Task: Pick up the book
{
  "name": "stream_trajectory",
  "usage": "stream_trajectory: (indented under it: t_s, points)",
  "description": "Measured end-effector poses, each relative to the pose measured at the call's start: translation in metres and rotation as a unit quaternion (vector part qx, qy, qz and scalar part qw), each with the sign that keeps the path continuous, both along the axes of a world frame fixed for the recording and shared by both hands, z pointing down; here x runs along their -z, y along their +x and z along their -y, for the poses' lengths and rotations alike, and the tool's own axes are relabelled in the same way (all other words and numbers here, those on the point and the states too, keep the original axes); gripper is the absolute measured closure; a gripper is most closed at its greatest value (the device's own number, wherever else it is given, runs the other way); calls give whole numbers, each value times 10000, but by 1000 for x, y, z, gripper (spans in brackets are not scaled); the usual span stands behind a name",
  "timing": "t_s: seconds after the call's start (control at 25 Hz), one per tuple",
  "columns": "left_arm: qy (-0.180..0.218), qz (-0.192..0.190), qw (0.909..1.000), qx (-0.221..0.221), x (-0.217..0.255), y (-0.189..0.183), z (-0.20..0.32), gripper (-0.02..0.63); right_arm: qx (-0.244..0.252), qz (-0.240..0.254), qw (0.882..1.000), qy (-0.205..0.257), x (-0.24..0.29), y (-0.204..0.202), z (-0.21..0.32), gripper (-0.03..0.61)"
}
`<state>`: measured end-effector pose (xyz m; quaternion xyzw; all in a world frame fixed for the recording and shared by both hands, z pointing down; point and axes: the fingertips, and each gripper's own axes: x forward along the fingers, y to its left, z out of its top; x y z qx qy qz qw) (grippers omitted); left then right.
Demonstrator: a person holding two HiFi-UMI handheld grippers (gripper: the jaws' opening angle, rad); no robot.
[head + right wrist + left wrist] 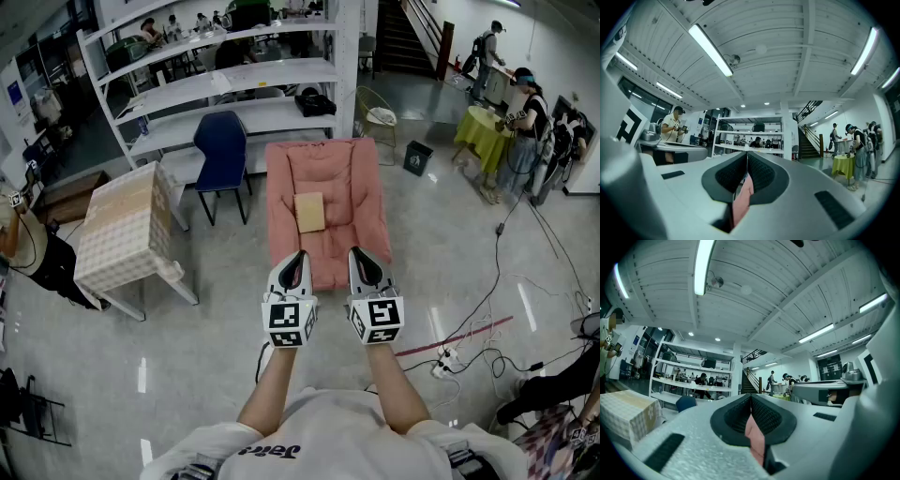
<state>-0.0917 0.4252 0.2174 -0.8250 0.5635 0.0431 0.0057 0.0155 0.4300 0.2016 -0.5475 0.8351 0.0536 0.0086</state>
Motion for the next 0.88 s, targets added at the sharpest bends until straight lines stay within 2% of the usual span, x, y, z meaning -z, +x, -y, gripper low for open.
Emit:
stream_trajectory:
  t_s: [0.32,0.52,0.72,0.88]
  points:
    - [-182,-200,9992,-288,-19,0,-11,597,-95,-12,9997,-234,-17,-10,-15,560]
    - [-481,-372,9979,-205,-45,0,5,597,181,94,9994,-286,-35,-12,-9,560]
    - [-595,-336,9976,74,-53,9,40,597,469,173,9980,-386,-41,0,27,560]
    - [-620,-298,9972,282,-52,32,89,597,691,209,9966,-406,-42,24,75,560]
